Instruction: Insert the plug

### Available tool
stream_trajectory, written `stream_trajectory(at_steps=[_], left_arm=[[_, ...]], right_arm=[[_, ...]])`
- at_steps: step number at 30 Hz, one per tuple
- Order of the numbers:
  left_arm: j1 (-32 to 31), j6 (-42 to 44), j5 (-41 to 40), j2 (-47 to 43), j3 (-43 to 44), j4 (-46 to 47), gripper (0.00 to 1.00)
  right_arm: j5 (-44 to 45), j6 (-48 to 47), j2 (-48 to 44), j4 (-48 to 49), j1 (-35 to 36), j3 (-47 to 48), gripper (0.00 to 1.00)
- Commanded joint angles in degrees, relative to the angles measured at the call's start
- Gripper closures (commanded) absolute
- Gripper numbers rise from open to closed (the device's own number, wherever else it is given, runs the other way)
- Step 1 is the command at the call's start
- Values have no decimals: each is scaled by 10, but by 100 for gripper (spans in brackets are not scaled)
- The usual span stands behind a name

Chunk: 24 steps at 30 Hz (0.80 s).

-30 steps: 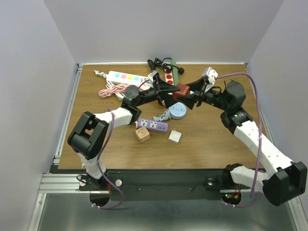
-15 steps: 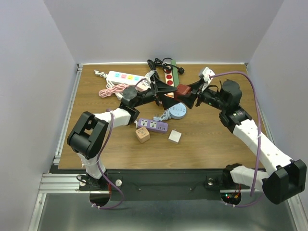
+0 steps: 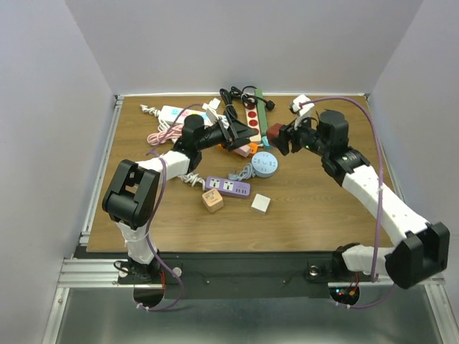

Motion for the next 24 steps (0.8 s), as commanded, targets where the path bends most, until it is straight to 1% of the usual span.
stream_trajectory(at_steps=[1,2,4,5,8,15,24], left_arm=[[-3,280,-99,-19,85,-222,1],[-5,294,-120,-7,92,-262,1],[-13,328,-140,0,100,-283,1],[-29,341,-170,3,104,-307,1],[-55,384,-211,22,136,-362,1],[-68,417,-229,47,154,-418,2],[-78,433,-225,87,169,-433,2]], right_arm=[[76,-26,70,-41,1,34,100],[89,-26,85,-50,-1,44,100],[98,-22,123,-71,-11,64,100],[98,-18,133,-79,-20,68,100],[87,-19,166,-88,-36,86,100],[87,-15,239,-112,-75,118,100],[101,-4,320,-110,-79,150,100]])
